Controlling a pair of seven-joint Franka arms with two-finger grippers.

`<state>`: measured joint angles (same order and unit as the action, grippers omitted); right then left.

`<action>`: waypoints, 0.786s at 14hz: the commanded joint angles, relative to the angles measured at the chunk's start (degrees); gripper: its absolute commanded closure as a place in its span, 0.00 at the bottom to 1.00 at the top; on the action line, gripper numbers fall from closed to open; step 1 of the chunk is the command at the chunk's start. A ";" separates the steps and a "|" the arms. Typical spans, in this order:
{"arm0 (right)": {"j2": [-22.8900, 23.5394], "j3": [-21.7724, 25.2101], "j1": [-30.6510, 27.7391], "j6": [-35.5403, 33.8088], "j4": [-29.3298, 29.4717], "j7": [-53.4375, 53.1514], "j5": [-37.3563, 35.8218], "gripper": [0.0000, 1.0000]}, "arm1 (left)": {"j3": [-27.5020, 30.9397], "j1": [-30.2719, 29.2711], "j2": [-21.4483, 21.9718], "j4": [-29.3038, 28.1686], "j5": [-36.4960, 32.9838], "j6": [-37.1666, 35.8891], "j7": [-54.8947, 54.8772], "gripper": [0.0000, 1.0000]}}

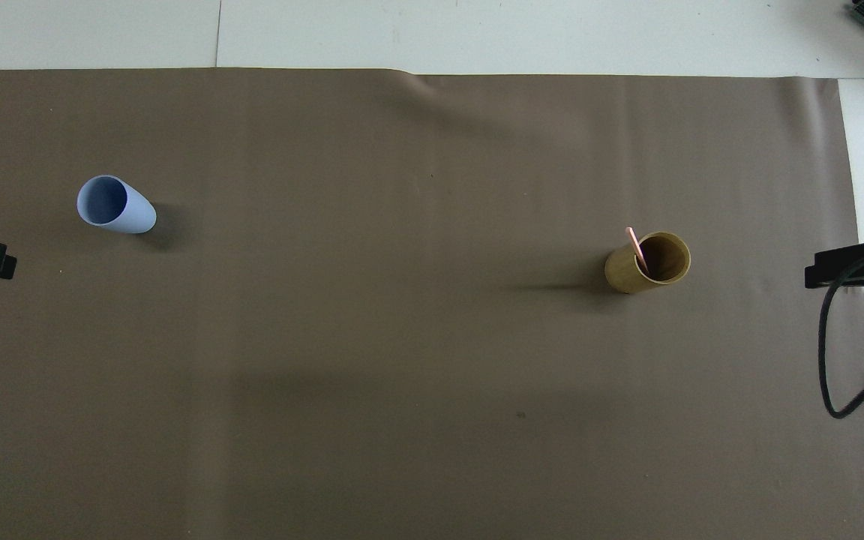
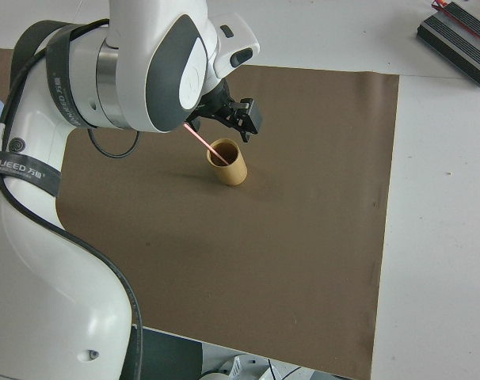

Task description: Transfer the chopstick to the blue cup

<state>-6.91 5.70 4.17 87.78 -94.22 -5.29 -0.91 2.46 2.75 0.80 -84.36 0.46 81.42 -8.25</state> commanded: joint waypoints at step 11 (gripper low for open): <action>-1.27 0.10 -0.74 0.90 -1.49 0.98 0.73 0.00 | -0.79 -0.46 1.48 -2.04 1.21 1.29 0.51 0.00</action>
<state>-6.92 5.87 4.11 87.78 -94.25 -5.29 -0.91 1.69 2.73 0.80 -84.39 0.55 81.41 -8.19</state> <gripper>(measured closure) 0.000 0.000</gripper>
